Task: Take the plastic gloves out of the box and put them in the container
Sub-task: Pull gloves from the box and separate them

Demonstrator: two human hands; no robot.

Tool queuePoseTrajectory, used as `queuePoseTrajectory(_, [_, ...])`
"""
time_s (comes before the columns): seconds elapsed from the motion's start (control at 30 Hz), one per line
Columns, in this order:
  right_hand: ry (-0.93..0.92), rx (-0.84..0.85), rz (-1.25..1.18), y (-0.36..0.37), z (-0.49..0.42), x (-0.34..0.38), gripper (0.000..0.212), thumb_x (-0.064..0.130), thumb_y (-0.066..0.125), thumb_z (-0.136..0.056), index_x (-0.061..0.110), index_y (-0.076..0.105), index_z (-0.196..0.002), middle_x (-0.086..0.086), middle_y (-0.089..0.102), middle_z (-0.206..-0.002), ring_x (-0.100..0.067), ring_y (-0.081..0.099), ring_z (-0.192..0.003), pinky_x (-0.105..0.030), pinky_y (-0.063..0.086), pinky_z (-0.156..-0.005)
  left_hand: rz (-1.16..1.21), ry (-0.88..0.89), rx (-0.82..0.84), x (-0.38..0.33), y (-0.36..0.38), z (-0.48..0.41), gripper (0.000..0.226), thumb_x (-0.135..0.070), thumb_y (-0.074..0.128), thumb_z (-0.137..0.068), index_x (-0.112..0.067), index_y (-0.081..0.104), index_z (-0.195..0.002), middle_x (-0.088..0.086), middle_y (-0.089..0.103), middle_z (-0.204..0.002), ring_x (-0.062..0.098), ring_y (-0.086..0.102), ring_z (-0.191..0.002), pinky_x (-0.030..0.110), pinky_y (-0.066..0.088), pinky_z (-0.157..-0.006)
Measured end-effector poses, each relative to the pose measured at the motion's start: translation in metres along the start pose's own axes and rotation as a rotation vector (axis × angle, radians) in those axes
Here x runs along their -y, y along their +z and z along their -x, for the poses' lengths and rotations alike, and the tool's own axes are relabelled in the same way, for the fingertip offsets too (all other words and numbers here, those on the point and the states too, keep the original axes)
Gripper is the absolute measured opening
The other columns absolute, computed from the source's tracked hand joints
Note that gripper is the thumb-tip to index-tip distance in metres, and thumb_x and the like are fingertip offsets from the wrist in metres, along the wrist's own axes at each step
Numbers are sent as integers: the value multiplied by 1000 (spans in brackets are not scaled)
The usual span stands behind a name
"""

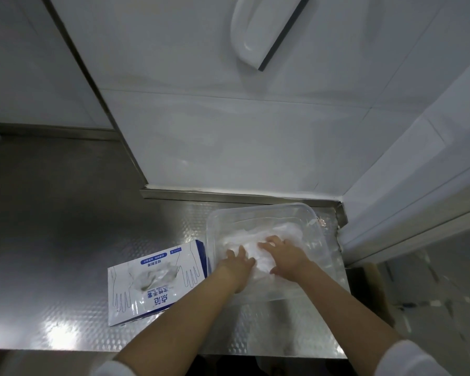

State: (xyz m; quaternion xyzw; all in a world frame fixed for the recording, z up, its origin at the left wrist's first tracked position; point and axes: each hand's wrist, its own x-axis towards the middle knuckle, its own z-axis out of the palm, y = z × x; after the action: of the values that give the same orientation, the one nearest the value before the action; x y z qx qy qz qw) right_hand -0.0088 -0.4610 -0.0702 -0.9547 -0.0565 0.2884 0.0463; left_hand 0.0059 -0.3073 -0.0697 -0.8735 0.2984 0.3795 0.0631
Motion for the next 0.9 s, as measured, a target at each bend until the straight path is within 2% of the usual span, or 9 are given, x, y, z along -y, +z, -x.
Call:
queuePoseTrajectory(0.1, [33, 45, -12, -5, -1, 2, 71, 22, 60, -91, 26, 20, -149, 1, 16, -156, -27, 30, -136, -37, 36, -105, -35, -13, 51, -1, -9, 7, 65, -8, 47, -95, -16, 14, -151, 16, -1, -158, 43, 13, -141, 45, 29, -111])
queuePoseTrajectory(0.17, [55, 42, -47, -13, 2, 8, 60, 21, 55, -94, 21, 27, -147, -4, 24, -152, -27, 36, -133, -37, 36, -105, -71, -14, -28, 0, -19, 18, 55, -12, 46, -96, -13, 24, -147, 17, 25, -151, 38, 33, -132, 40, 33, -105])
queuePoseTrajectory(0.23, [51, -15, -108, -24, 11, 19, 48, 24, 51, -96, 19, 37, -142, -7, 38, -144, -25, 43, -127, -35, 37, -103, -59, 12, -276, 4, -32, 33, 46, -12, 44, -96, -14, 33, -141, 12, 46, -136, 30, 47, -120, 36, 35, -101])
queuePoseTrajectory(0.33, [34, -250, -239, -38, 33, 44, 36, 22, 45, -99, 19, 46, -135, -2, 48, -136, -20, 52, -118, -30, 40, -97, 179, 62, -728, 19, -48, 63, 43, -9, 42, -94, -19, 41, -136, 3, 53, -129, 23, 48, -118, 31, 26, -104])
queuePoseTrajectory(0.43, [-61, -491, -409, -48, 55, 79, 32, 17, 43, -99, 17, 49, -130, 2, 51, -131, -14, 55, -112, -19, 39, -90, 371, -18, -898, 51, -37, 95, 40, -11, 45, -95, -20, 46, -133, -2, 52, -133, 17, 45, -124, 28, 24, -106])
queuePoseTrajectory(0.5, [-183, -546, -443, -52, 64, 105, 30, 16, 43, -99, 16, 51, -128, 3, 52, -128, -12, 54, -111, -14, 35, -87, 398, -129, -843, 77, -18, 107, 40, -10, 47, -93, -20, 46, -132, -1, 51, -132, 18, 45, -123, 31, 26, -104])
queuePoseTrajectory(0.67, [-432, -452, -414, -43, 60, 162, 32, 9, 42, -98, 11, 50, -130, -5, 52, -129, -20, 53, -110, -30, 42, -90, 346, -449, -457, 130, 39, 126, 44, -25, 48, -94, -20, 34, -135, 3, 35, -140, 23, 34, -129, 36, 28, -105])
queuePoseTrajectory(0.8, [-420, -287, -281, -23, 40, 193, 46, 5, 46, -96, 12, 37, -141, -7, 40, -143, -24, 44, -126, -33, 40, -101, 404, -391, -317, 145, 64, 133, 57, -36, 52, -91, -24, 25, -140, 0, 16, -151, 26, 26, -134, 41, 28, -107])
queuePoseTrajectory(0.9, [-336, -198, -239, -10, 27, 206, 53, 9, 50, -96, 14, 30, -145, -6, 36, -148, -24, 42, -130, -33, 36, -106, 424, -345, -324, 150, 64, 133, 73, -44, 64, -83, -25, 25, -142, -2, 17, -152, 24, 24, -135, 39, 27, -108])
